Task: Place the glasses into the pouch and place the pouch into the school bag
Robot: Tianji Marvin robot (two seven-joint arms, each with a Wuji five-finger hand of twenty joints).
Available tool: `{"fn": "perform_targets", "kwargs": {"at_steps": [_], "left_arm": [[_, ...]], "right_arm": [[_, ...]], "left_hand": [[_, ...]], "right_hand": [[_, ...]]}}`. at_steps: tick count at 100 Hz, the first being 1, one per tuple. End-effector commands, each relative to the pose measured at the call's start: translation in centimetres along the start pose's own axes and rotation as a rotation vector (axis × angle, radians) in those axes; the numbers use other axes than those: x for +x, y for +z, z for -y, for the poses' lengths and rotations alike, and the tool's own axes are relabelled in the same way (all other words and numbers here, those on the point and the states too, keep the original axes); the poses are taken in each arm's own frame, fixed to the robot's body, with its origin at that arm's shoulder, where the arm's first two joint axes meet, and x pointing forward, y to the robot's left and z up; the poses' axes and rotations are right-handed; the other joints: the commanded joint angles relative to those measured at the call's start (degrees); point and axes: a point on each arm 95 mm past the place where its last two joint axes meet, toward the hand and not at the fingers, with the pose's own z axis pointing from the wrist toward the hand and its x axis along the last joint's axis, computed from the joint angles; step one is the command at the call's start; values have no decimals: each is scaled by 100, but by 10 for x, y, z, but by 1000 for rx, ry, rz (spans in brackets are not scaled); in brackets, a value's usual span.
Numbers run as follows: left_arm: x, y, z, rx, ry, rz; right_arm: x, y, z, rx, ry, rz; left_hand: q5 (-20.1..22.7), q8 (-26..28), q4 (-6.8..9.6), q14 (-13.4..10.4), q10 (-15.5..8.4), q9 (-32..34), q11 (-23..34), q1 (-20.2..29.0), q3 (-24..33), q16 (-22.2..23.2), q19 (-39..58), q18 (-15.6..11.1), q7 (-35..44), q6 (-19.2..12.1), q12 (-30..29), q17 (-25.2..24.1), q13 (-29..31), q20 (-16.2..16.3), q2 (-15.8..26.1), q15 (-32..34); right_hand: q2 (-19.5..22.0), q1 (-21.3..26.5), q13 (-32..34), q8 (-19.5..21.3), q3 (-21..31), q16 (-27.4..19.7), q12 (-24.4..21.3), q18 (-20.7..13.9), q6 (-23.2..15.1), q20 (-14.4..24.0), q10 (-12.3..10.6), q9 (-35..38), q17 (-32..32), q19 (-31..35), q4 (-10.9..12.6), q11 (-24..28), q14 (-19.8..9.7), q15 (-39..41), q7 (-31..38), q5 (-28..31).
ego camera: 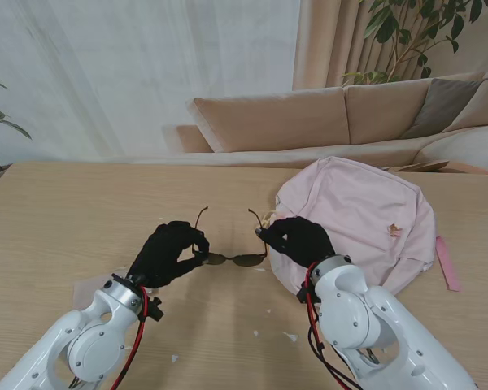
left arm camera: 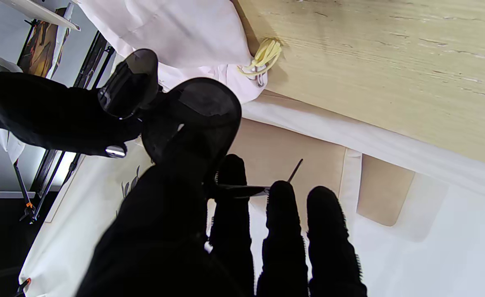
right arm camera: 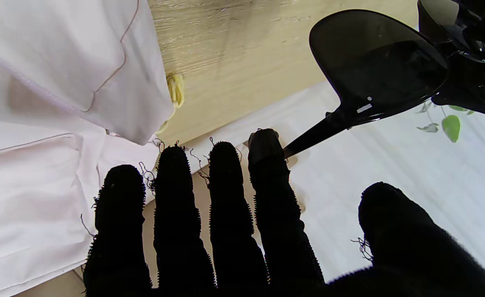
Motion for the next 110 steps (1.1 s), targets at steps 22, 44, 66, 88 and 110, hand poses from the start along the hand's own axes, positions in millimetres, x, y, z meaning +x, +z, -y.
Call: {"fn": "perform_targets", "kwargs": {"at_steps": [22, 44, 66, 88, 110], "left_arm": [[14, 3, -2, -32, -7, -32], [15, 6, -3, -31, -6, -26], [12, 8, -2, -16, 2, -8], [11, 9, -3, -13, -1, 4], [11, 10, -2, -12, 2, 3]], "right_arm": [[15, 5, 9, 35, 1, -94], [23, 1, 13, 59, -10, -164], [25, -4, 15, 69, -7, -216], [28, -6, 17, 77, -24, -249], [25, -11, 7, 68, -89, -246]], "left_hand": [[402, 396, 116, 25, 79, 148, -94, 310, 501, 11, 132, 17, 462, -296, 112, 0, 59, -81, 133, 33], [392, 413, 115, 36, 120, 87, -96, 294, 509, 33, 137, -5, 442, -316, 183, -30, 10, -100, 137, 52], [392, 426, 116, 53, 167, 39, -53, 294, 518, 93, 155, 3, 440, -315, 285, -63, -32, -98, 126, 118], [391, 437, 116, 59, 175, 34, -41, 290, 522, 120, 164, 7, 442, -307, 307, -76, -41, -95, 134, 139], [392, 447, 118, 58, 174, 31, -45, 299, 518, 130, 171, 15, 436, -316, 305, -76, -38, -92, 142, 142]], "right_hand": [[197, -371, 12, 143, -113, 87, 41, 51, -238, -72, -85, -71, -47, 96, -94, -33, 81, -15, -81, -1], [138, -394, -30, 193, -116, 72, 46, 26, -319, -110, -130, -127, -91, 49, -94, -64, 33, -68, -89, -39], [-302, -208, -49, 344, 29, 64, 86, -6, -438, -143, -174, -162, -132, -6, -121, -32, -27, -126, 42, -72], [-500, -51, -22, 556, 128, 64, 108, -37, -694, -152, -223, -229, -140, -32, -167, -18, -90, -157, 199, -329], [-1298, 512, -427, 214, 356, 25, 45, -262, -715, -142, -463, -1389, -303, -196, -172, -222, -288, -416, -695, -2162]]}}
